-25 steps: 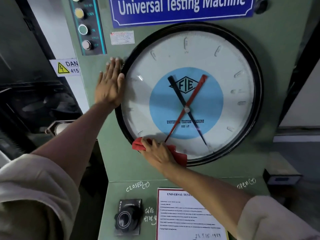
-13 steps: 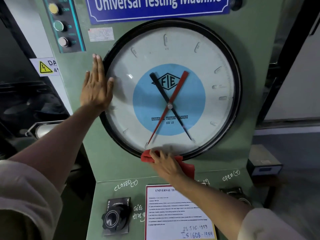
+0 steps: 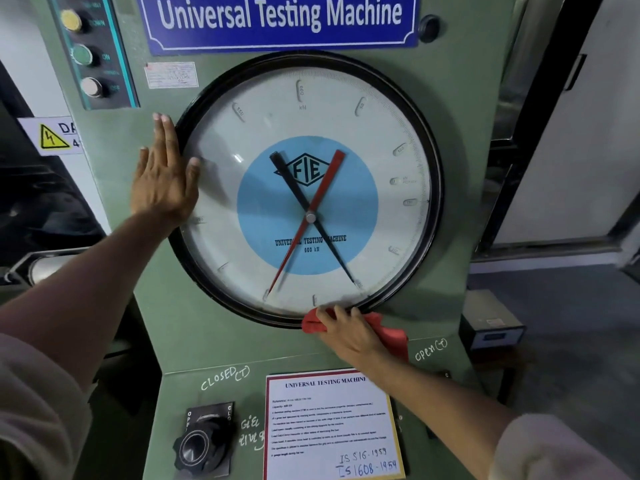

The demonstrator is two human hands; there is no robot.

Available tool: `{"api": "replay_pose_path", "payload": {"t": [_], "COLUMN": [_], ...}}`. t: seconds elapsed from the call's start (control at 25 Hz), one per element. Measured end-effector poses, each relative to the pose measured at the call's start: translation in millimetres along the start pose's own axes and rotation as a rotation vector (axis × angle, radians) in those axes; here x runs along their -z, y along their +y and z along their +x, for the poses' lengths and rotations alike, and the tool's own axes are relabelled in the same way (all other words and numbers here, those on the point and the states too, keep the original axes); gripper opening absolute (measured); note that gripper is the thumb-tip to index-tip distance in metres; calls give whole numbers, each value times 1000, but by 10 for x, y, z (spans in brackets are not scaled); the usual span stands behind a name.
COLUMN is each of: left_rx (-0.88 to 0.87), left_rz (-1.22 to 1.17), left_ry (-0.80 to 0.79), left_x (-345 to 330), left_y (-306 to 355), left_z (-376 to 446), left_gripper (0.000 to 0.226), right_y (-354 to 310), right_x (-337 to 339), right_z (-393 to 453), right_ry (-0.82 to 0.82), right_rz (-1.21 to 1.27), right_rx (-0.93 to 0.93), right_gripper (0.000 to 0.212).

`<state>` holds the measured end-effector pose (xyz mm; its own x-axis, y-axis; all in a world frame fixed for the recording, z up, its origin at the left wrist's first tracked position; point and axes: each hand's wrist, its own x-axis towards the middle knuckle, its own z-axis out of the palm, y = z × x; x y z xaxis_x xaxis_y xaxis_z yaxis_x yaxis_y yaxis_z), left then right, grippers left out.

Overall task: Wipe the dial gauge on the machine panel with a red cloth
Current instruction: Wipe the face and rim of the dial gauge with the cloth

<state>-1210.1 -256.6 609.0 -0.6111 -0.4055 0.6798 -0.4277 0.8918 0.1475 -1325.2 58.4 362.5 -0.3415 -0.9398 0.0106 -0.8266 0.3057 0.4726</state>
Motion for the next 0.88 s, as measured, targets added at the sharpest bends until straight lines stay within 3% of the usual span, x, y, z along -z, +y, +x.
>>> {"api": "replay_pose_path", "payload": {"t": [0.12, 0.44, 0.88], "left_rx": [-2, 14, 28], "left_rz": [-11, -48, -50], "left_ry": [19, 46, -11], "left_x": [-17, -76, 10], "left_y": [2, -10, -8], "left_z": [22, 20, 9], "left_gripper": [72, 72, 71], "right_y": [-135, 595, 1419], "right_x": [63, 102, 132], "right_z": [89, -334, -816], "right_ry": [3, -48, -3], "right_rz": [6, -196, -267], "right_rx": [-27, 23, -233], "right_gripper": [42, 25, 20]}}
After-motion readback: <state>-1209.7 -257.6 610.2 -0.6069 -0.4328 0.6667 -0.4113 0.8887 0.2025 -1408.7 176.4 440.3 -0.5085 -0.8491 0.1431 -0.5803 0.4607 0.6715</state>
